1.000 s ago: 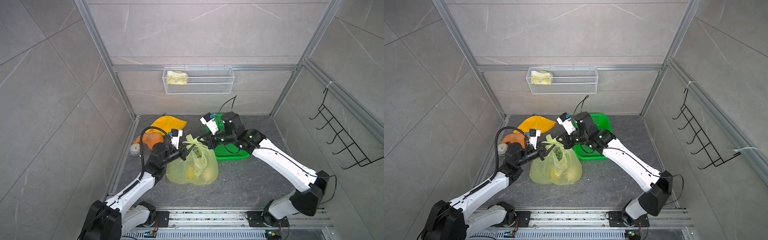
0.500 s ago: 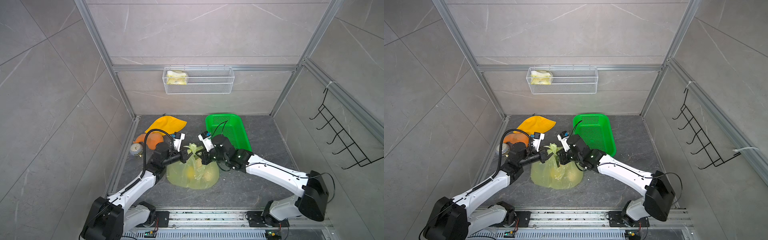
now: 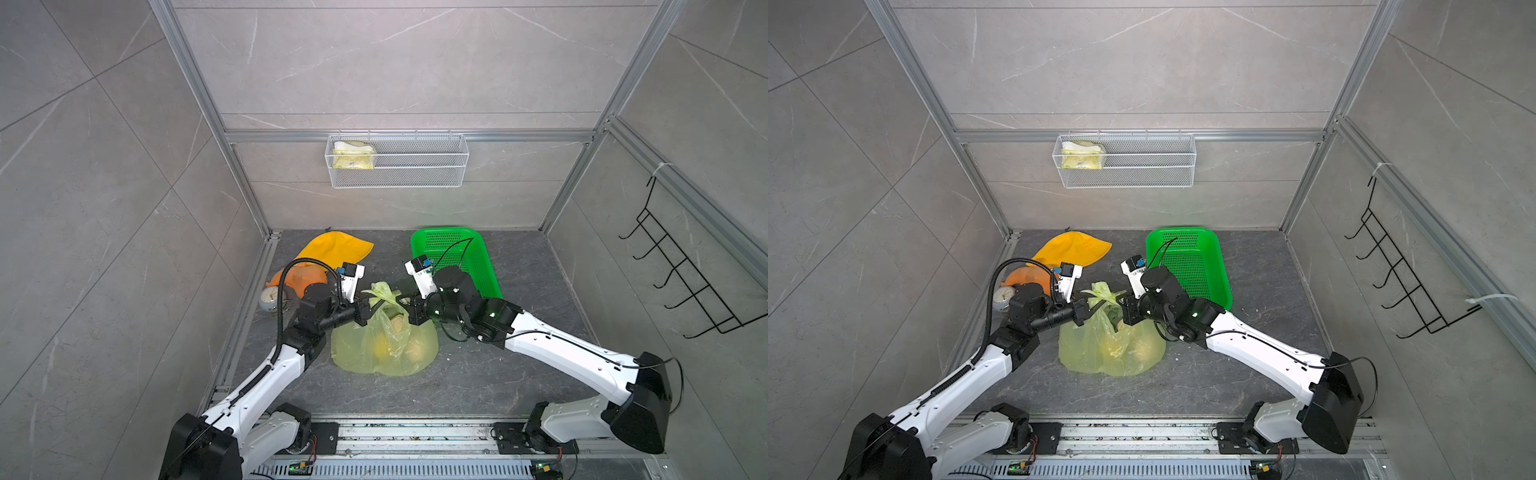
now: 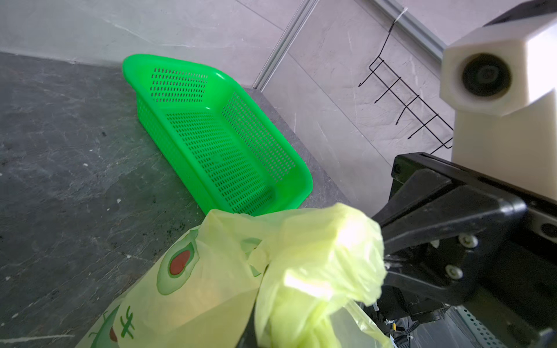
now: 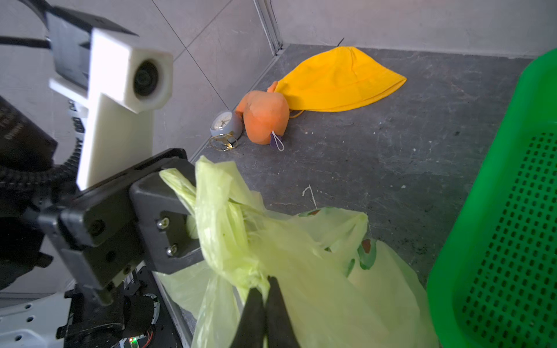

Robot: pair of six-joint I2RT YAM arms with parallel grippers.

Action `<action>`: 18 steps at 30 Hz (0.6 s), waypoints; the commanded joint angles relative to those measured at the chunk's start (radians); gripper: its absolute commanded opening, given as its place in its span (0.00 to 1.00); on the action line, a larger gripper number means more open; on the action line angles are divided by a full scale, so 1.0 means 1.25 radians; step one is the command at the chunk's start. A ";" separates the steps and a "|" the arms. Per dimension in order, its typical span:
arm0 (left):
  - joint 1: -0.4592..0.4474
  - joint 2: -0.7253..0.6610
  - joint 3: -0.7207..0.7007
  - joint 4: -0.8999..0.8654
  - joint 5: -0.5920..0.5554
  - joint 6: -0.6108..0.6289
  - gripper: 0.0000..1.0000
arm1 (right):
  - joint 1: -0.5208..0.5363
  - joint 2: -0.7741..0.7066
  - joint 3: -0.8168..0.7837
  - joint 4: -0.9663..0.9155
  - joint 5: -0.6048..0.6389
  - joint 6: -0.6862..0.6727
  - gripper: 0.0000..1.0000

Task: Place the pears into plastic bags & tie knots
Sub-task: Tie the plastic bag at the center of the board.

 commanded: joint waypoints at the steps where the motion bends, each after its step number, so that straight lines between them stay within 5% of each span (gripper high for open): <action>1: 0.032 -0.022 0.026 0.117 -0.076 0.000 0.00 | -0.007 -0.024 -0.039 -0.131 -0.027 -0.020 0.05; 4: 0.033 -0.008 0.065 0.075 -0.034 0.033 0.00 | -0.007 -0.047 -0.007 -0.142 -0.037 -0.043 0.39; 7: 0.032 -0.004 0.084 0.039 -0.016 0.062 0.00 | -0.007 -0.066 0.070 -0.198 -0.007 -0.083 0.58; 18: 0.032 0.037 0.126 -0.008 0.049 0.106 0.00 | -0.007 0.130 0.467 -0.420 0.011 -0.336 0.81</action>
